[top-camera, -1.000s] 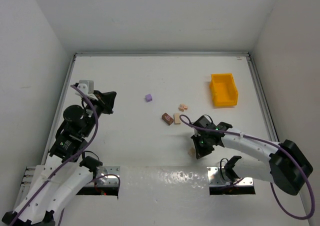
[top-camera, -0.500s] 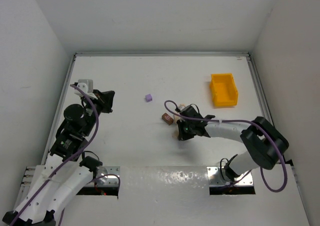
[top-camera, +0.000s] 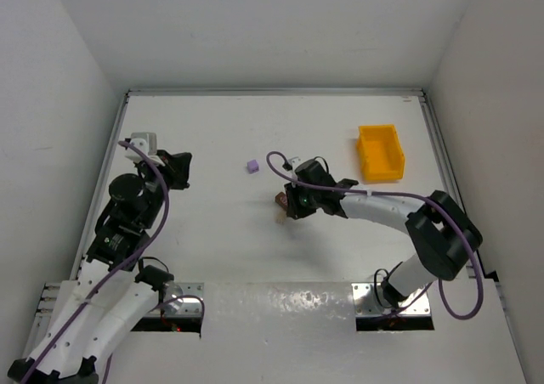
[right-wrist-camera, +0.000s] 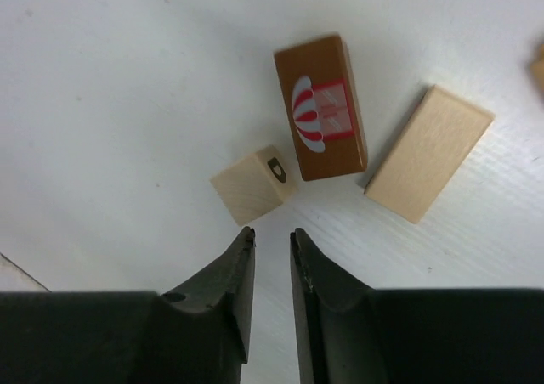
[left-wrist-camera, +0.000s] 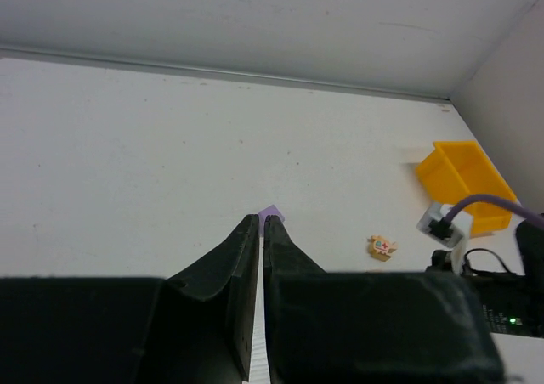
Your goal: Build the wood block tower
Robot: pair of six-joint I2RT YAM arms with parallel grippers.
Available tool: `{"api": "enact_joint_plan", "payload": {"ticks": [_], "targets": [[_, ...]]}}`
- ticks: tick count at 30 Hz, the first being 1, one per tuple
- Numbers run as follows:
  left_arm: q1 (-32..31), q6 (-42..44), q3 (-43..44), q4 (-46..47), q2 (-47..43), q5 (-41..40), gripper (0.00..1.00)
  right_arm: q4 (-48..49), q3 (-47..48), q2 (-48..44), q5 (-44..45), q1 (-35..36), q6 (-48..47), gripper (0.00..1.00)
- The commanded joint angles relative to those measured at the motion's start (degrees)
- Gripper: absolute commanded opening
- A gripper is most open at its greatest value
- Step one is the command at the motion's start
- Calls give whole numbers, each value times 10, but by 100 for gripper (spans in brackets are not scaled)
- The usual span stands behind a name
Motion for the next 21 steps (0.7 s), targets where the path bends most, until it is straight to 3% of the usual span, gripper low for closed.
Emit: {"api": "enact_joint_plan", "payload": {"ticks": [1, 2, 5, 9, 10, 11, 12, 15, 21], "targets": [[12, 6, 10, 16, 8, 0, 5, -29, 37, -46, 28, -3, -59, 23], [14, 7, 10, 16, 10, 0, 6, -29, 43, -40, 37, -11, -66, 22], [19, 7, 10, 16, 14, 0, 7, -17, 62, -14, 19, -20, -65, 0], [24, 9, 10, 15, 20, -5, 8, -6, 101, 23, 10, -22, -73, 0], [25, 9, 10, 15, 21, -7, 8, -18, 125, 34, 11, -22, -79, 8], [25, 9, 10, 15, 22, -8, 8, -23, 137, 42, 14, -21, -82, 8], [26, 9, 10, 14, 24, -9, 8, -24, 143, 57, 15, -21, -85, 21], [28, 11, 10, 12, 24, -11, 8, -18, 152, 75, 18, -21, -89, 41], [31, 10, 9, 12, 22, -9, 9, -32, 176, 121, 10, -21, -101, 48]]}}
